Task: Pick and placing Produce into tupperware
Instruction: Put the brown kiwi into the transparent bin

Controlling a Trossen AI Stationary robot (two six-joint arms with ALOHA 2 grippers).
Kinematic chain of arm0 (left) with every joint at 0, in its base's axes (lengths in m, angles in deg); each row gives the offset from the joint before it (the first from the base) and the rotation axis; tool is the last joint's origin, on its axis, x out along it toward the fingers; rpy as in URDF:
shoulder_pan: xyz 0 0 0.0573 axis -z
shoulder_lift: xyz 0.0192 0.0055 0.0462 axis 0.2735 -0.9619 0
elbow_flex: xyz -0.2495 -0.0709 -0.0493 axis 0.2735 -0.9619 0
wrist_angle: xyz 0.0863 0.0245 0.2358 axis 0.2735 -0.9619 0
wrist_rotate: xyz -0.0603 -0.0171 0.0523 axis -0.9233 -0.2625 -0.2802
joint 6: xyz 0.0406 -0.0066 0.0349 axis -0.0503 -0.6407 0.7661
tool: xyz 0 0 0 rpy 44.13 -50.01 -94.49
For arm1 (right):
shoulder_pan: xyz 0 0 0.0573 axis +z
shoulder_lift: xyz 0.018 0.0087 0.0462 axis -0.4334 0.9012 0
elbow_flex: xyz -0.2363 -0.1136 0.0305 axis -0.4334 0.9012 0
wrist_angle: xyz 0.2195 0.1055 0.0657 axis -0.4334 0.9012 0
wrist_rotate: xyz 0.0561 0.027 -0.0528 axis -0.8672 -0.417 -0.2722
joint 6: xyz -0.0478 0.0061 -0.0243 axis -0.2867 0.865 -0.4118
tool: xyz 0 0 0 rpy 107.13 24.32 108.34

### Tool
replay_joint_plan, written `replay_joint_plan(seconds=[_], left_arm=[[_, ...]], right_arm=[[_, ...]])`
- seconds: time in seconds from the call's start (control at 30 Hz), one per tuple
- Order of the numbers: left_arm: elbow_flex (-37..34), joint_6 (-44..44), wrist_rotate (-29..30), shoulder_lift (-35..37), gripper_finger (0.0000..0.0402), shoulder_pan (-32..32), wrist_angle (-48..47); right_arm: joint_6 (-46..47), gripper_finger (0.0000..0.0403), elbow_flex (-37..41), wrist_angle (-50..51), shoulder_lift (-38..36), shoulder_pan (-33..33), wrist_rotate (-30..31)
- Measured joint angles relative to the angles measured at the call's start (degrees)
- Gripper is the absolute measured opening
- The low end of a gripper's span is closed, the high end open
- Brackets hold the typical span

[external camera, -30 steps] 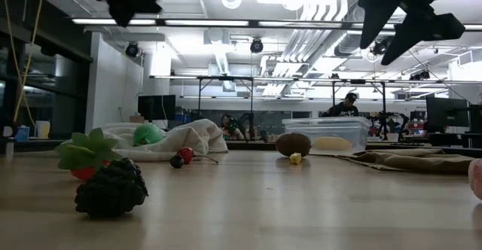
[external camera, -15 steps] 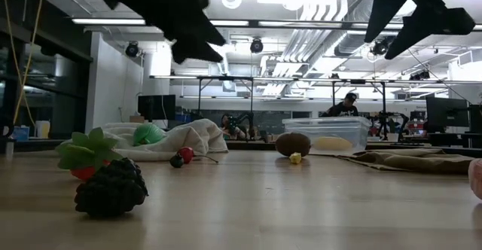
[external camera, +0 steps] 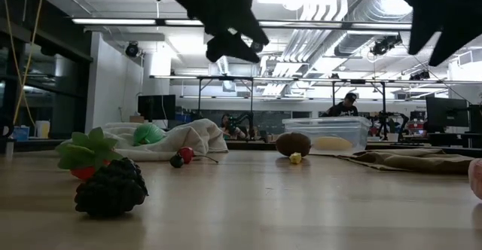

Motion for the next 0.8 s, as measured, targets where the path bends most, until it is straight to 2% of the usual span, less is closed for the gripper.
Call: replay_joint_plan(seconds=[0.1,0.2,0.27,0.37,0.47,0.57,0.8], left_arm=[[1.9,-0.4,-2.0,-0.6,0.0237,0.0,-0.9],[2.8,-2.0,-1.6,-0.7,0.0237,0.0,-1.0],[2.9,-7.1,2.6,-0.7,0.0237,0.0,-1.5],[2.9,-15.1,7.5,-0.7,0.0237,0.0,-4.7],[2.9,-18.1,10.4,-0.7,0.0237,-0.1,-5.3],[2.9,-19.9,11.9,-0.7,0.0240,0.0,-5.3],[2.9,-23.9,12.8,-1.8,0.0300,0.0,-3.9]], right_arm=[[1.9,0.0200,0.0,2.4,-0.2,1.4,0.2],[2.2,0.0200,0.0,3.9,-1.3,2.5,0.3],[2.7,0.0200,0.0,5.0,-2.5,2.9,0.7],[5.2,0.0200,0.0,7.3,-4.9,3.6,4.5],[6.2,0.0200,0.0,9.8,-8.0,3.9,8.0],[5.3,0.0200,0.0,12.5,-11.6,3.8,8.6],[3.2,0.0200,0.0,15.7,-19.1,3.7,11.2]])
